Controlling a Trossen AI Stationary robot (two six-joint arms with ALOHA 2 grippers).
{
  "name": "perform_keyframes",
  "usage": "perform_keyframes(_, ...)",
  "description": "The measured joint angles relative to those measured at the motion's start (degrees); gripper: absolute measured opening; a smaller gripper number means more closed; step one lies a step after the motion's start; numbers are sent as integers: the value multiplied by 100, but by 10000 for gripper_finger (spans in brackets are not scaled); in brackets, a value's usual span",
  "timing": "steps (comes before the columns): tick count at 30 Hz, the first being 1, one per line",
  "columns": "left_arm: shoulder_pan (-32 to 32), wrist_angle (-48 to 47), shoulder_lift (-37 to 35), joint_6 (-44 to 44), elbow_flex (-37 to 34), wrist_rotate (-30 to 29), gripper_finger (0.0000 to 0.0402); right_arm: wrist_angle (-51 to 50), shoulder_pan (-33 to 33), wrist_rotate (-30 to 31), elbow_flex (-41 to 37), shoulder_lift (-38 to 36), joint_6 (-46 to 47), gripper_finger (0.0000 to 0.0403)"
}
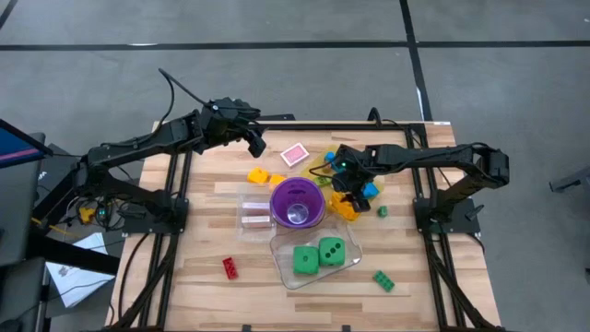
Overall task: Pick & Place Toys
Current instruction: Put the large yellow game piece into the yellow bin
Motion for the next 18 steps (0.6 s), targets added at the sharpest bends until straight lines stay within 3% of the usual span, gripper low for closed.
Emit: perform_keyframes(18,0,4,0,0,0,0,208,-159,0,-40,0,0,306,170)
